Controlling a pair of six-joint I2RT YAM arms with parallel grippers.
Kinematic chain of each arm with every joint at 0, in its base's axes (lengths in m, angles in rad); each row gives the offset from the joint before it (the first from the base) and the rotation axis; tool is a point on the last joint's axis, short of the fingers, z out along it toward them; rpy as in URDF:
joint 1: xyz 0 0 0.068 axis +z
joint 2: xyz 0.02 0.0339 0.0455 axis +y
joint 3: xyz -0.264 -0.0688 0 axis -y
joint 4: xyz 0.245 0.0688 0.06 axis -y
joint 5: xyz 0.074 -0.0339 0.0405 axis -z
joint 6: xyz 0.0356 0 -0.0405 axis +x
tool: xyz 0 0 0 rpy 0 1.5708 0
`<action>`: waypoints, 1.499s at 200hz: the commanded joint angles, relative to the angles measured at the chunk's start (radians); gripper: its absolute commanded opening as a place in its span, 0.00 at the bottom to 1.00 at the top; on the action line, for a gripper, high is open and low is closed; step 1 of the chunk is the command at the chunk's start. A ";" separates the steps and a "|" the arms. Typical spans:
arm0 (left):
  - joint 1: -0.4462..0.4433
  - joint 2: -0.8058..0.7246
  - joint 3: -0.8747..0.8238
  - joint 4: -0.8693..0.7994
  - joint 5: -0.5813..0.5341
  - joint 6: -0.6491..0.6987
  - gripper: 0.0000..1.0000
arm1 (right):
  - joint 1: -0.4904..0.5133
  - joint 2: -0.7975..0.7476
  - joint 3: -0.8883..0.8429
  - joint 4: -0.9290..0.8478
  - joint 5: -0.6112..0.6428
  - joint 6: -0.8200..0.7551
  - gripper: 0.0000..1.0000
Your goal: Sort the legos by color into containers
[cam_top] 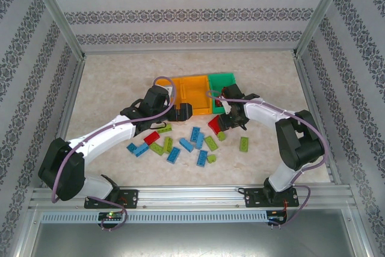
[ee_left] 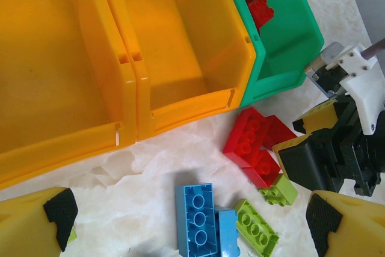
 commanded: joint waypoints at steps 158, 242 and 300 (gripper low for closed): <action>0.010 -0.012 -0.023 0.011 -0.005 -0.010 0.99 | -0.056 -0.162 -0.006 0.092 -0.152 0.074 0.27; 0.010 0.004 -0.028 0.047 0.010 -0.028 1.00 | -0.147 0.062 0.271 0.103 -0.184 0.363 0.40; 0.009 -0.002 -0.028 0.015 -0.005 -0.014 1.00 | -0.115 0.004 0.248 0.133 -0.181 0.351 0.78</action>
